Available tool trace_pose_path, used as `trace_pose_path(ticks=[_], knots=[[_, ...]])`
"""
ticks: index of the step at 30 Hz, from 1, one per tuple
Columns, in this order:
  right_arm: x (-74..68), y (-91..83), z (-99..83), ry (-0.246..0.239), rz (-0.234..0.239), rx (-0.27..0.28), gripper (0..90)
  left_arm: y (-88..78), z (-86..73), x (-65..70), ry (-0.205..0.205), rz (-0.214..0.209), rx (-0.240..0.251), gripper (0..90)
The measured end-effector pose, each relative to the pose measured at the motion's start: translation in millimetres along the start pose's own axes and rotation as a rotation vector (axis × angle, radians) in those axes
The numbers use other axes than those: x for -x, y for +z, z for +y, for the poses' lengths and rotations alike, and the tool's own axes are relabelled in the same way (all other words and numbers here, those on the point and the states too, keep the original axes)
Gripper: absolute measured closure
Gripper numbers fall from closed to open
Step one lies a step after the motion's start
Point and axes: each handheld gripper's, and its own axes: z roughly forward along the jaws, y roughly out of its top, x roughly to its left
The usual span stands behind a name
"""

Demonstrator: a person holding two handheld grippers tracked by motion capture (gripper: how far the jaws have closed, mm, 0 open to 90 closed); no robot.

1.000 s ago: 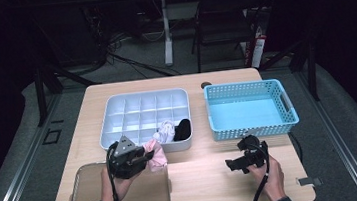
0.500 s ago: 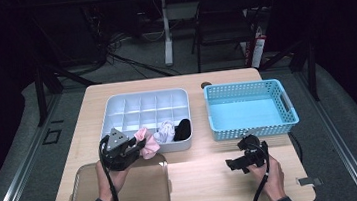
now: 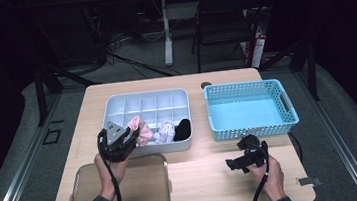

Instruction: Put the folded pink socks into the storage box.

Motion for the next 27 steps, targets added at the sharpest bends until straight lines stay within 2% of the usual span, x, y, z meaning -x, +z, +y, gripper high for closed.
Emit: trace_pose_path(ticks=[2,3,4,7,16,22,27], knots=[[0.1,0.3,0.0,0.0,0.002,0.001,0.0,3.8,-0.8,-2.8,0.0,0.024,0.0,72.9],[0.1,0.4,0.1,0.0,0.001,-0.001,0.0,6.0,-0.8,-3.1,0.013,0.038,-0.005,72.9],[0.0,0.3,0.2,-0.001,0.0,-0.001,0.0,8.3,-1.2,-3.0,0.01,0.044,-0.001,72.8],[0.0,0.2,0.0,0.0,0.001,0.0,0.0,15.6,-1.5,-2.0,0.035,0.06,-0.017,72.9],[0.6,0.2,-0.3,0.0,0.001,0.001,0.0,42.9,-4.4,2.8,0.092,0.112,-0.113,72.8],[0.2,-0.3,-0.4,-0.001,0.002,0.001,0.0,52.3,-5.9,9.1,0.117,0.095,-0.148,72.8],[0.5,-0.5,-0.6,-0.001,0.003,0.002,0.0,57.6,-7.0,10.4,0.111,0.063,-0.181,72.7]])
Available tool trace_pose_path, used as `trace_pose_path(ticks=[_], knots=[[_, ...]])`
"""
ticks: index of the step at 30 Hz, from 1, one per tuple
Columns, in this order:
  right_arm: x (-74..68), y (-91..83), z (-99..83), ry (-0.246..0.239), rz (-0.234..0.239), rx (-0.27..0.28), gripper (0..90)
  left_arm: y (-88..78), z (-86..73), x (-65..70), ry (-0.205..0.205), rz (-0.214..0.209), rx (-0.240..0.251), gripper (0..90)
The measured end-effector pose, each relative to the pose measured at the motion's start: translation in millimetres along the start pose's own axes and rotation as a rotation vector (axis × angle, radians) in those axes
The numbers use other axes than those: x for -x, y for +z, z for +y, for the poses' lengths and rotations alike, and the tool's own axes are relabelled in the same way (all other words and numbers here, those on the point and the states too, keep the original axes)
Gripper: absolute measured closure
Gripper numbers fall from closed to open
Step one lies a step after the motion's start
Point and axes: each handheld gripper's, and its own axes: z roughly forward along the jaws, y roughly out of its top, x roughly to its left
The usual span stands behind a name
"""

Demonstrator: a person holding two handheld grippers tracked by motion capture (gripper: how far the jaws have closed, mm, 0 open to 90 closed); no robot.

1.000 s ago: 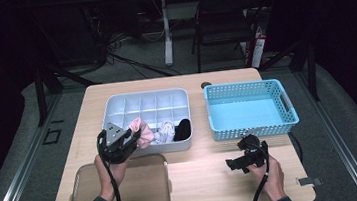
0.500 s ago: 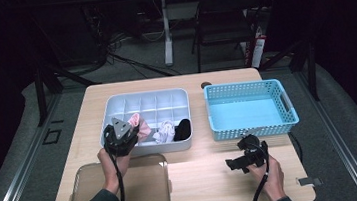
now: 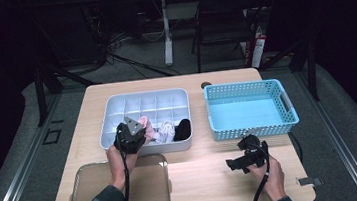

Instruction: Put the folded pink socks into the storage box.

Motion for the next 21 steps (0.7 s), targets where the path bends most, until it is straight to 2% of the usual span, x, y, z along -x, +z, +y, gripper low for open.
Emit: trace_pose_path(ticks=[5,11,14,17,21], knots=[[0.0,0.0,0.3,-0.005,-0.001,-0.008,0.0,5.4,-0.4,-3.2,-0.028,-0.066,-0.055,71.4],[0.1,0.0,0.0,-0.003,-0.001,-0.005,0.0,9.0,-0.8,-3.3,-0.037,-0.091,-0.096,68.8],[0.3,0.0,0.0,-0.003,-0.003,-0.007,0.0,9.1,-1.5,-3.7,-0.07,-0.116,-0.109,65.1],[-0.5,-2.8,0.2,-0.004,-0.008,0.016,0.0,8.3,-0.1,-3.3,-0.069,-0.129,-0.12,57.5],[0.8,-4.0,-0.1,-0.003,-0.007,0.01,0.0,5.6,1.4,-6.1,-0.088,-0.132,-0.122,48.4]])
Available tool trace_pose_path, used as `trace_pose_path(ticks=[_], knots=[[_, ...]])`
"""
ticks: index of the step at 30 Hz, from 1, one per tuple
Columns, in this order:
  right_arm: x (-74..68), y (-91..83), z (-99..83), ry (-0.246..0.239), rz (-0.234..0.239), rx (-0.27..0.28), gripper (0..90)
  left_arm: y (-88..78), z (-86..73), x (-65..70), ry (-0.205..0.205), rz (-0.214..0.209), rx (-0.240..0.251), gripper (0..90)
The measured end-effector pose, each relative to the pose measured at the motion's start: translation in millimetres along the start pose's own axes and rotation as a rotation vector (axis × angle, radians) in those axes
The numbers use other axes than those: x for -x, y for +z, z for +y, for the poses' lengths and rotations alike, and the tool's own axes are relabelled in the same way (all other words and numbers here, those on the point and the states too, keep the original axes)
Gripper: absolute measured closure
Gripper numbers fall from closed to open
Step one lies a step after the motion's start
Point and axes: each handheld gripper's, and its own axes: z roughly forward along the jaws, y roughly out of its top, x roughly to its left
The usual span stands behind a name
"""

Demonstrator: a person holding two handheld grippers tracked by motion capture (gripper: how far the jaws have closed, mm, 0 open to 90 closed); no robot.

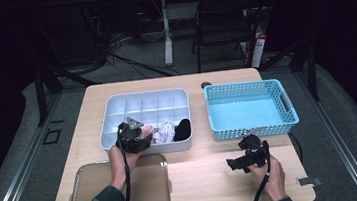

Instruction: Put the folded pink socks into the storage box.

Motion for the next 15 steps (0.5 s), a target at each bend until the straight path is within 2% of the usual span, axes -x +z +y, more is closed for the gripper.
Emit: trace_pose_path(ticks=[4,8,11,15], knots=[[0.0,-0.1,0.1,0.0,-0.002,0.0,0.0,-7.6,5.3,-2.8,-0.013,-0.002,0.03,43.4],[-0.9,1.5,0.4,0.003,-0.002,-0.005,0.0,-11.0,12.3,-7.2,-0.015,-0.03,0.048,42.3],[-1.5,2.0,0.6,-0.003,-0.002,-0.007,0.0,-5.3,18.8,-10.6,-0.018,-0.056,0.041,41.5],[-1.1,2.7,0.6,-0.001,0.002,-0.017,0.5,5.6,23.7,-6.2,0.003,-0.075,-0.007,45.2]])
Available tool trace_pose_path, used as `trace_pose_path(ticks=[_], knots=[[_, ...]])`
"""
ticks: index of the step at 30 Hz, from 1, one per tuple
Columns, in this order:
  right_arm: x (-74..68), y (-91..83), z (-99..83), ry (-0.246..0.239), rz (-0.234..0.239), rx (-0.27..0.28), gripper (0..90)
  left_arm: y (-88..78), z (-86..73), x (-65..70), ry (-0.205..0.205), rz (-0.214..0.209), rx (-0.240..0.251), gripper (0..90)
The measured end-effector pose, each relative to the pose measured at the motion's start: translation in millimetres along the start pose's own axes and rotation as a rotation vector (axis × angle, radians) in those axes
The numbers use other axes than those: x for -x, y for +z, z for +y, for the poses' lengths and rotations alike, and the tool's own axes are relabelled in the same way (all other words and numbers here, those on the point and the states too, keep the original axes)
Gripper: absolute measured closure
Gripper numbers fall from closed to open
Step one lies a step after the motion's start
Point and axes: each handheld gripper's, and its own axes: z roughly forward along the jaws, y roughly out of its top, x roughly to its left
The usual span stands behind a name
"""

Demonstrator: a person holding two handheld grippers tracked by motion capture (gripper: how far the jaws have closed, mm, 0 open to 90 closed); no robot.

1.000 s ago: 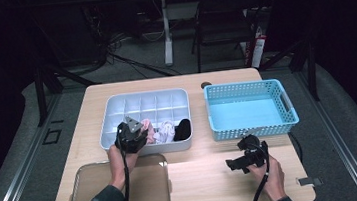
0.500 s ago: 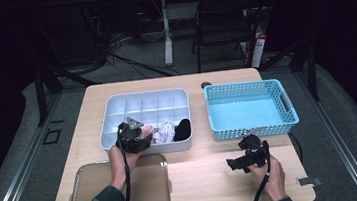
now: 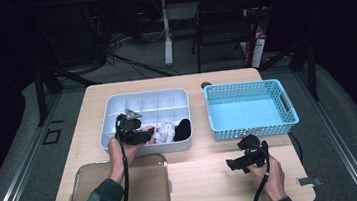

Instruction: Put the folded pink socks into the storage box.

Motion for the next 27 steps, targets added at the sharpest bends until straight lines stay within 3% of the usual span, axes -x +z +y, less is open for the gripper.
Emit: trace_pose_path(ticks=[6,10,17,23,27], knots=[[-0.6,0.7,-0.5,0.001,-0.004,-0.016,2.5,5.6,-3.1,0.6,-0.011,0.015,-0.044,68.3],[-0.7,0.9,-0.2,-0.002,-0.001,-0.026,3.1,7.5,-4.7,-0.2,-0.009,0.013,-0.073,76.5],[-0.6,0.7,-0.5,0.001,-0.008,-0.018,3.3,15.1,-9.8,2.3,0.006,-0.012,-0.138,80.2],[0.0,0.0,-0.7,0.001,-0.009,-0.015,3.5,13.7,-9.6,1.5,-0.001,-0.012,-0.13,79.3],[0.7,-0.7,-0.6,-0.003,-0.014,-0.021,3.5,8.2,-9.1,-1.0,-0.015,-0.024,-0.118,73.9]])
